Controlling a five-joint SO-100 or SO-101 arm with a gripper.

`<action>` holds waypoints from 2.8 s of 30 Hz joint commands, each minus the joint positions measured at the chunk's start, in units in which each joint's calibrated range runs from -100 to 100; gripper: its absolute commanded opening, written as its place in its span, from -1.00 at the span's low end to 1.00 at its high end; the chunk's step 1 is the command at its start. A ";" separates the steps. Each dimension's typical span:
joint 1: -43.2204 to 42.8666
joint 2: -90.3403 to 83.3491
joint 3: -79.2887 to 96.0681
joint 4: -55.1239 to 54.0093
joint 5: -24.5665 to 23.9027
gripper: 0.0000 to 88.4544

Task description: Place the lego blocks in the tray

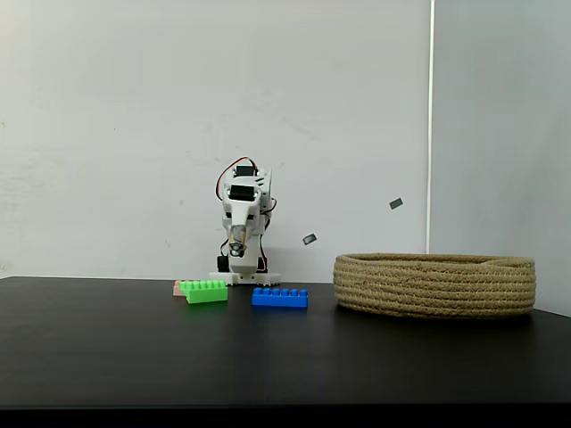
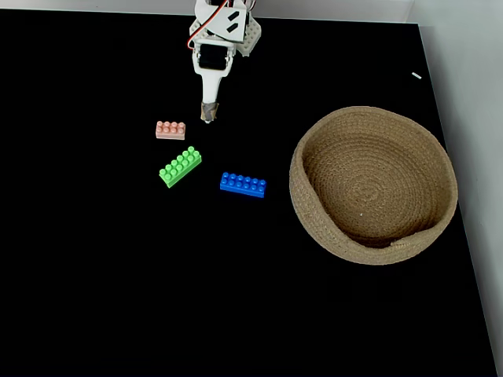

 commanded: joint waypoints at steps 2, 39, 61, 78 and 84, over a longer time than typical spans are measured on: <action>0.40 -0.49 0.71 0.19 0.24 -1.00; -0.01 -0.49 0.71 -0.06 -0.59 -1.00; 5.67 13.18 -12.79 5.52 -3.03 -0.42; 8.15 54.80 -31.85 1.94 -5.42 0.18; 10.46 55.23 -31.76 4.85 -3.66 0.21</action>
